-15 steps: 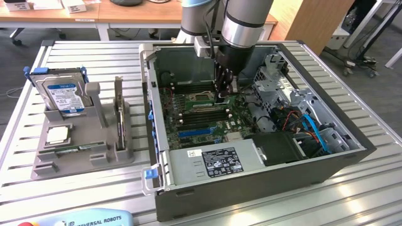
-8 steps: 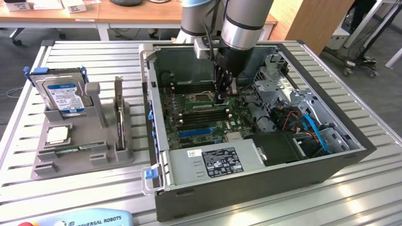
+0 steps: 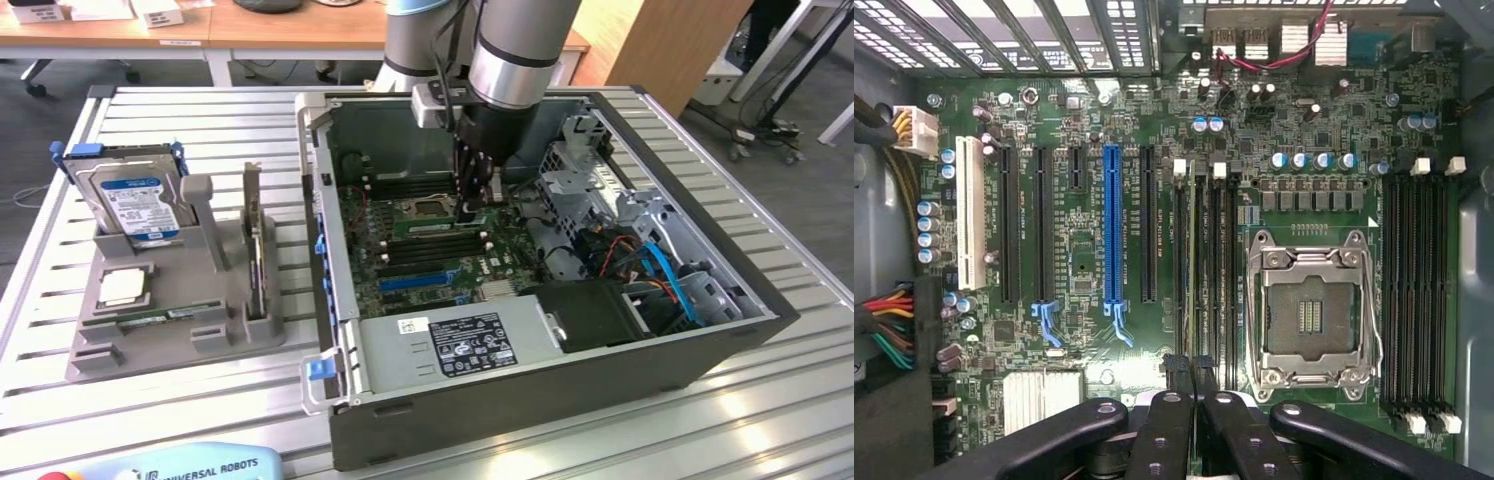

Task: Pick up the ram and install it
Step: 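Insert the ram into the slot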

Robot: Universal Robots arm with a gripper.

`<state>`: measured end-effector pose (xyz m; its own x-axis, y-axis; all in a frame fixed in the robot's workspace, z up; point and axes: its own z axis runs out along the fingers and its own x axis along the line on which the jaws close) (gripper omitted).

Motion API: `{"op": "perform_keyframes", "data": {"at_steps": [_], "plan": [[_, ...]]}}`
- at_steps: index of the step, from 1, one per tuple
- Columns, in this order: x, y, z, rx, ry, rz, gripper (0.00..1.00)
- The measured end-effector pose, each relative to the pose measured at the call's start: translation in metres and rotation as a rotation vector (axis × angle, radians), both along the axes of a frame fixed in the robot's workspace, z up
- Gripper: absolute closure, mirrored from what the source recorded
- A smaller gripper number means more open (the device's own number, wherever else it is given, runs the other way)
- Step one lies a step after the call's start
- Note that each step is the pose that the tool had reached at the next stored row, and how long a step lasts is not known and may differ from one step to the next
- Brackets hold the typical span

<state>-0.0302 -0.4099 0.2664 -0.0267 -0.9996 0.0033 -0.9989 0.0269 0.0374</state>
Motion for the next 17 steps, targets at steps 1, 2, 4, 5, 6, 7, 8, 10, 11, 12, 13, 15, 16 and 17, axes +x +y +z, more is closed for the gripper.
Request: {"op": "perform_keyframes", "data": {"at_steps": [1, 2, 4, 5, 6, 7, 8, 10, 11, 12, 13, 15, 16, 17], "plan": [[0.0, 0.0, -0.0003, 0.0, 0.0, 0.002, 0.88], [0.0, 0.0, -0.0007, 0.0, 0.0001, 0.003, 0.88], [0.0, 0.0, -0.0013, -0.0001, 0.0001, 0.008, 0.88], [0.0, 0.0, -0.0016, -0.0002, 0.0001, 0.01, 0.88], [0.0, 0.0, -0.0018, -0.0003, 0.0001, 0.012, 0.88], [0.0, 0.0, -0.0021, -0.0001, 0.0001, 0.014, 0.88], [0.0, 0.0, -0.0024, -0.0001, 0.0, 0.015, 0.88], [0.0, 0.0, -0.0033, 0.0, 0.0001, 0.017, 0.88], [0.0, 0.0, -0.0038, 0.0, 0.0, 0.017, 0.88], [0.0, 0.0, -0.0043, -0.0001, 0.0001, 0.018, 0.88], [0.0, 0.0, -0.0049, -0.0001, 0.0, 0.019, 0.88], [0.0, 0.0, -0.0062, -0.0002, 0.0001, 0.02, 0.88], [0.0, 0.0, -0.0071, -0.0002, 0.0001, 0.02, 0.88], [0.0, 0.0, -0.008, -0.0002, 0.0001, 0.021, 0.88]]}}
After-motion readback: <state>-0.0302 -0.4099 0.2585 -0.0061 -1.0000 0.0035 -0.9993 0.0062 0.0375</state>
